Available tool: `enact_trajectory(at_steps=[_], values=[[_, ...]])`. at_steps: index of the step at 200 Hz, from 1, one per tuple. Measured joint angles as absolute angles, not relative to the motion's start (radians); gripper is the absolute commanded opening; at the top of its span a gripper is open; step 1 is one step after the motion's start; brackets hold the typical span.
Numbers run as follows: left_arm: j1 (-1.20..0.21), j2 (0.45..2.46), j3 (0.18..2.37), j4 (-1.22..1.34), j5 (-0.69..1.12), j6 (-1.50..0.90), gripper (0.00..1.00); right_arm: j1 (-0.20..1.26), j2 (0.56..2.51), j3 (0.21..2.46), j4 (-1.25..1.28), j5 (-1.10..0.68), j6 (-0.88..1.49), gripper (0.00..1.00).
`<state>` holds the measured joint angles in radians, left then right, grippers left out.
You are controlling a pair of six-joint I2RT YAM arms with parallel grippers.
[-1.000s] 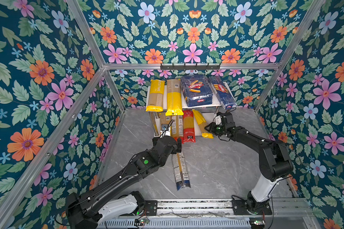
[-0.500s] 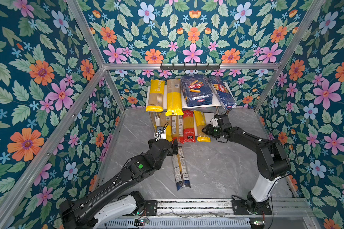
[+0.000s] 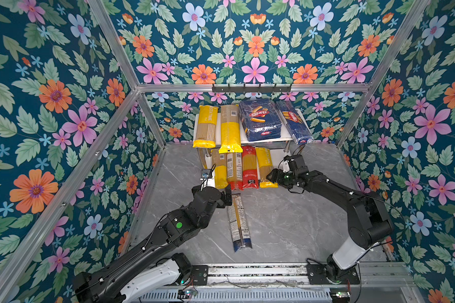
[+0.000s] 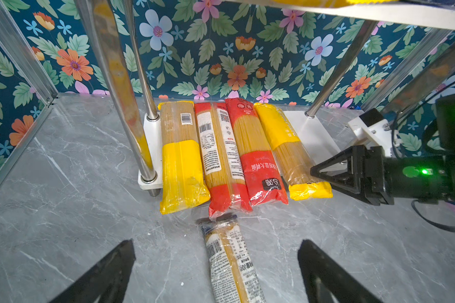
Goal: Arrange pasta packages on shelves
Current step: Place the pasta bag on the shelf, then pick up the pasta bag from the center of the table.
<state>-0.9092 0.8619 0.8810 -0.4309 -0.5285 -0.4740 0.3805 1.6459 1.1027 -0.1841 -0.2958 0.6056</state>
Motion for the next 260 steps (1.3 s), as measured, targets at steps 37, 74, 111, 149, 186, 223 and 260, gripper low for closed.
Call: enact_trajectory(at_steps=[37, 74, 111, 149, 186, 223, 260], values=[[-0.907, 0.844, 0.851, -0.451, -0.527, -0.496, 1.00, 0.443, 1.534, 1.040, -0.241, -0.212, 0.600, 0.99], [-0.907, 0.802, 0.809, -0.457, -0.516, -0.521, 1.00, 0.582, 1.430, 0.986, -0.347, -0.093, 0.603, 0.99], [-0.906, 0.725, 0.767, -0.473, -0.508, -0.544, 1.00, 0.728, 1.338, 0.897, -0.398, -0.012, 0.656, 0.97], [-0.905, 0.653, 0.752, -0.499, -0.515, -0.570, 1.00, 0.869, 1.340, 0.886, -0.419, 0.047, 0.712, 0.96], [-0.905, 0.599, 0.743, -0.544, -0.525, -0.596, 1.00, 0.988, 1.451, 0.948, -0.425, 0.094, 0.756, 0.96], [-0.905, 0.540, 0.723, -0.585, -0.525, -0.626, 1.00, 1.074, 1.588, 1.037, -0.435, 0.117, 0.782, 0.95], [-0.905, 0.486, 0.721, -0.627, -0.529, -0.652, 1.00, 1.138, 1.706, 1.132, -0.464, 0.130, 0.791, 0.95]])
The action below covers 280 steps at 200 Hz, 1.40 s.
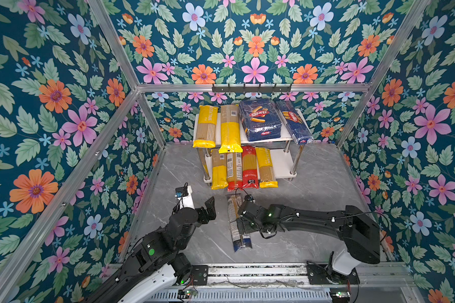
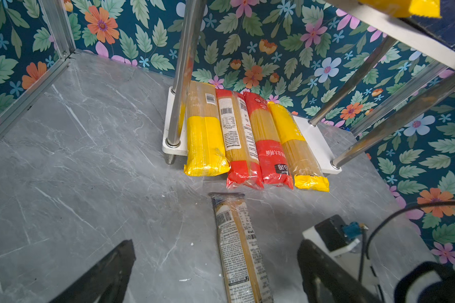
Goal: Arrange pasta packages on shelves
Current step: Pick up the pasta bag from the center of the table.
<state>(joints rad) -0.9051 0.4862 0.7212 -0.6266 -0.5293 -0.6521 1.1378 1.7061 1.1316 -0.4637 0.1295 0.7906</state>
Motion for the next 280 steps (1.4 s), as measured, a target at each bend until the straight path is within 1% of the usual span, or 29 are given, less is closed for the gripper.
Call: enact_trajectory(at_steps=[69, 124, 144, 165, 173, 182, 190, 208, 227, 242, 254, 270, 280], values=[[-0.905, 0.422, 0.722, -0.689, -0.550, -0.678, 1.00, 1.243, 1.846, 1.247, -0.549, 0.147, 0.834, 0.95], [-0.905, 0.395, 0.722, -0.713, -0.551, -0.689, 1.00, 1.262, 1.919, 1.282, -0.605, 0.160, 0.862, 0.95], [-0.905, 0.388, 0.722, -0.714, -0.552, -0.699, 1.00, 1.262, 1.943, 1.292, -0.610, 0.160, 0.868, 0.94], [-0.905, 0.387, 0.723, -0.715, -0.553, -0.699, 1.00, 1.264, 1.965, 1.309, -0.624, 0.169, 0.868, 0.90], [-0.905, 0.387, 0.723, -0.715, -0.553, -0.700, 1.00, 1.265, 1.971, 1.313, -0.630, 0.175, 0.867, 0.86], [-0.905, 0.387, 0.723, -0.715, -0.554, -0.700, 1.00, 1.264, 1.974, 1.316, -0.636, 0.178, 0.866, 0.80], [-0.905, 0.387, 0.724, -0.715, -0.554, -0.700, 1.00, 1.264, 1.975, 1.318, -0.639, 0.178, 0.865, 0.74], [-0.905, 0.388, 0.725, -0.715, -0.554, -0.703, 1.00, 1.264, 1.976, 1.319, -0.638, 0.182, 0.863, 0.56], [-0.905, 0.391, 0.728, -0.715, -0.555, -0.703, 1.00, 1.263, 1.972, 1.314, -0.635, 0.186, 0.876, 0.42], [-0.905, 0.398, 0.732, -0.715, -0.558, -0.703, 1.00, 1.263, 1.963, 1.310, -0.632, 0.186, 0.867, 0.37], [-0.905, 0.404, 0.734, -0.715, -0.558, -0.703, 1.00, 1.263, 1.954, 1.303, -0.627, 0.189, 0.867, 0.32], [-0.905, 0.414, 0.736, -0.715, -0.558, -0.703, 1.00, 1.263, 1.943, 1.287, -0.616, 0.191, 0.867, 0.29], [-0.905, 0.420, 0.736, -0.715, -0.558, -0.703, 1.00, 1.263, 1.935, 1.275, -0.605, 0.191, 0.867, 0.25]])
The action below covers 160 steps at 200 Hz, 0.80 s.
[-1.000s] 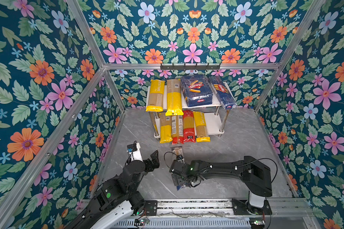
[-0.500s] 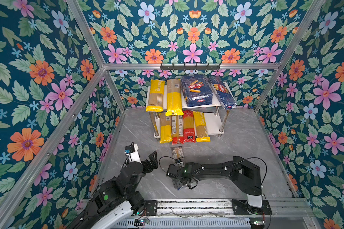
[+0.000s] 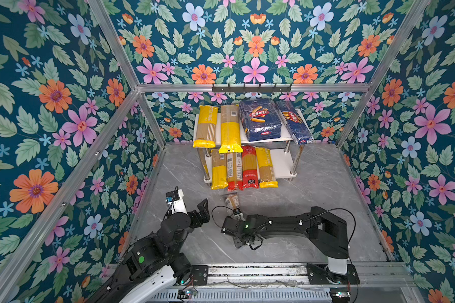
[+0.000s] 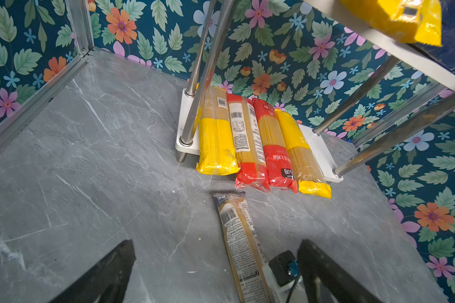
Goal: Arrange pasta packages on shelves
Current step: Pick up the pasta bag from the center of the table.
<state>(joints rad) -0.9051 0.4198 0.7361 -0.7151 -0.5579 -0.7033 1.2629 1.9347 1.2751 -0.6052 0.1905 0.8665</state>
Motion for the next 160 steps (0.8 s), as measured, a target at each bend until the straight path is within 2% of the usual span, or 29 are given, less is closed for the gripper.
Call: enact_trajectory(at_steps=[46, 88, 134, 160], values=[[-0.905, 0.461, 0.748, -0.713, -0.558, -0.703, 1.00, 1.263, 1.862, 1.190, -0.575, 0.173, 0.859, 0.16], [-0.905, 0.495, 0.777, -0.712, -0.561, -0.703, 1.00, 1.262, 1.755, 1.100, -0.564, 0.144, 0.857, 0.12], [-0.905, 0.513, 0.799, -0.710, -0.574, -0.703, 1.00, 1.259, 1.651, 1.022, -0.527, 0.131, 0.855, 0.11], [-0.905, 0.531, 0.803, -0.710, -0.574, -0.703, 1.00, 1.245, 1.603, 0.977, -0.493, 0.113, 0.856, 0.06]])
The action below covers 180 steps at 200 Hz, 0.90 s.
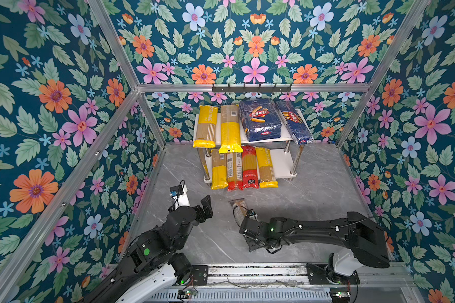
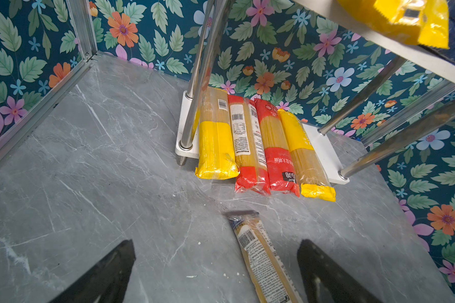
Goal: Arrange pasta packages on shelves
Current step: Pick up the pasta bag from the center of the table.
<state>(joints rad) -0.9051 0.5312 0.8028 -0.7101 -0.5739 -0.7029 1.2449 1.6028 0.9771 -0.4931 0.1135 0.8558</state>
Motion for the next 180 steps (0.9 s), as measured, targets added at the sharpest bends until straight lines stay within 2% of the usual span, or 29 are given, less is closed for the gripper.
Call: enact_trajectory(at_steps=[12, 66, 180], values=[[-0.905, 0.538, 0.805, -0.711, -0.574, -0.703, 1.00, 1.238, 1.585, 0.952, -0.472, 0.107, 0.855, 0.00], [-0.905, 0.555, 0.854, -0.711, -0.589, -0.699, 1.00, 1.197, 1.471, 0.838, -0.402, 0.074, 0.852, 0.00], [-0.905, 0.683, 0.888, -0.662, -0.600, -0.678, 1.00, 1.123, 1.108, 0.695, -0.438, 0.054, 0.831, 0.00]])
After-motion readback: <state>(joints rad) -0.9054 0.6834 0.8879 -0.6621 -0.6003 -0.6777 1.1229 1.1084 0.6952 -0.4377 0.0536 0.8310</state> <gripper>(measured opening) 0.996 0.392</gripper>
